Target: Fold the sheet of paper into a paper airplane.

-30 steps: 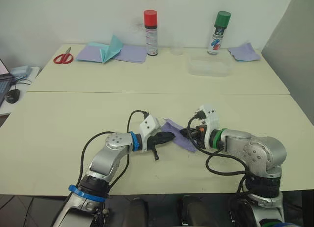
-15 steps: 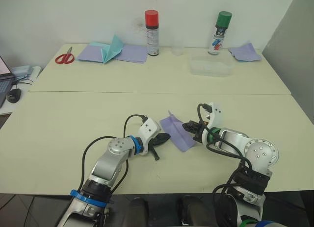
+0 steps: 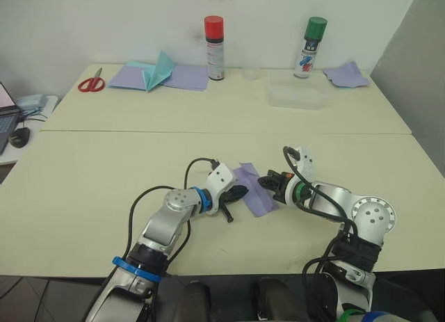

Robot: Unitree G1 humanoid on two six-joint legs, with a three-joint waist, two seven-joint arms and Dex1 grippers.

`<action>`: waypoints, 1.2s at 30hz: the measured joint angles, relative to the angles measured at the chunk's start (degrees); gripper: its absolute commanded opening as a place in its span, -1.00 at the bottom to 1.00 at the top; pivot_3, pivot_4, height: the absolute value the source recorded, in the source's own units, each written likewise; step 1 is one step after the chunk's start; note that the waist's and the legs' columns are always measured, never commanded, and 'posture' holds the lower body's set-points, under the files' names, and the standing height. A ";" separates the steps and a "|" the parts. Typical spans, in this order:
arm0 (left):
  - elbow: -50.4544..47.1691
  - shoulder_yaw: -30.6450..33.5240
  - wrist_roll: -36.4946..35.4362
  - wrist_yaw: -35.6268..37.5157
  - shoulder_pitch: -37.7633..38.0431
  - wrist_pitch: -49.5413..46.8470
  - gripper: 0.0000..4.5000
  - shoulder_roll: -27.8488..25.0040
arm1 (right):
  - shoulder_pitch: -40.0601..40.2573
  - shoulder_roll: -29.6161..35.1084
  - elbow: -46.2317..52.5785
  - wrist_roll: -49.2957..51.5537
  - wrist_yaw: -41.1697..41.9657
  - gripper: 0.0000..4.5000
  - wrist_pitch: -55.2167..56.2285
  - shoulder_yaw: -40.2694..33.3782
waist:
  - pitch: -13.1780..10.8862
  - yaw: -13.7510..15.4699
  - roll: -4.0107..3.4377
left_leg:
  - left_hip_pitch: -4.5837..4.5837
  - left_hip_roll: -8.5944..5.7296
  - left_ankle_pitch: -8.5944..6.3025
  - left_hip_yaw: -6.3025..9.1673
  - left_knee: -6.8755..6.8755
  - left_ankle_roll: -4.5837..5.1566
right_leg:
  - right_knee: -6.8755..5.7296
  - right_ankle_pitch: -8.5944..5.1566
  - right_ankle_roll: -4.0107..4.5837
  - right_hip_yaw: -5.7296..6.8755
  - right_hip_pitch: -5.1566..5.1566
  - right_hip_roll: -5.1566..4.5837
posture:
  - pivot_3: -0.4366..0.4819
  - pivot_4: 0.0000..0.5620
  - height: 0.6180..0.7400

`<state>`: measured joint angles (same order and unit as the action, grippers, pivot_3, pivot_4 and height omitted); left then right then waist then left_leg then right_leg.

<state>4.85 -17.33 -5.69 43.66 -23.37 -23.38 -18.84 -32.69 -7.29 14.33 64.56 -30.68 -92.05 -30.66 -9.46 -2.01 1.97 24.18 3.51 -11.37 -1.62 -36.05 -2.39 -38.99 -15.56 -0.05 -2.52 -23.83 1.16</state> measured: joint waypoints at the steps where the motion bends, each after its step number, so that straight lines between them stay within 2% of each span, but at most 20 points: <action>1: 0.03 -0.18 0.30 -0.11 -0.05 -0.13 -1.00 0.01 | -0.62 0.27 -0.12 0.30 -0.14 -0.99 0.00 0.01 | 0.01 0.00 0.00 | -0.13 0.01 0.00 0.01 0.00 0.00 | 0.02 0.00 0.00 0.00 0.13 0.00 | -0.05 -0.47 1.00; 5: -0.06 -0.60 0.71 -0.28 -0.20 -0.86 -1.00 -0.07 | -1.68 5.15 -0.67 1.74 1.46 -0.99 0.00 1.42 | 0.12 0.00 -0.05 | -0.34 0.02 0.00 0.03 0.02 0.00 | 0.10 -0.01 0.00 -0.01 0.36 -0.01 | -0.05 -0.47 1.00; 8: -0.19 -0.91 0.96 0.13 -0.29 -0.90 -1.00 -0.76 | -1.78 10.89 -0.83 1.40 4.88 -0.99 0.00 3.17 | 0.24 -0.08 -0.17 | -0.36 0.01 -0.01 0.00 0.05 0.01 | 0.11 -0.02 0.01 -0.04 0.36 0.00 | -0.05 -0.47 1.00; 13: 0.01 -0.94 1.19 0.80 -0.56 -0.88 -1.00 -1.26 | -1.82 16.98 -1.23 -1.45 10.82 -0.99 0.29 5.87 | 0.40 -0.25 -0.38 | -0.39 0.06 -0.01 0.05 0.09 0.01 | 0.10 -0.04 0.05 -0.11 0.36 0.07 | -0.05 -0.47 1.00; 24: 1.22 -1.32 1.58 1.59 -1.36 0.15 -1.00 -1.27 | 3.85 28.61 -1.22 -13.26 27.31 -0.99 10.43 19.94 | 0.45 -0.27 -0.42 | -0.38 0.03 -0.01 0.02 0.07 0.01 | 0.14 -0.04 0.04 -0.11 0.36 0.05 | -0.05 -0.47 1.00; 36: 1.77 -1.52 1.95 1.97 -1.46 1.37 -1.00 -1.24 | 5.76 32.67 -2.26 -22.91 38.74 -0.99 19.16 27.21 | 0.45 -0.04 -0.41 | -0.37 0.03 -0.01 0.02 0.08 0.00 | 0.17 -0.05 0.04 -0.11 0.35 0.04 | -0.05 -0.47 1.00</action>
<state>6.62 -18.84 -3.74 45.63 -24.83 -22.01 -20.08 -26.93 25.38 12.07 41.65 8.06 -72.89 -3.46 -9.00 -2.04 1.55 23.81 3.54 -11.38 -1.60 -35.97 -2.39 -38.82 -15.61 -0.01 -2.63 -23.48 1.21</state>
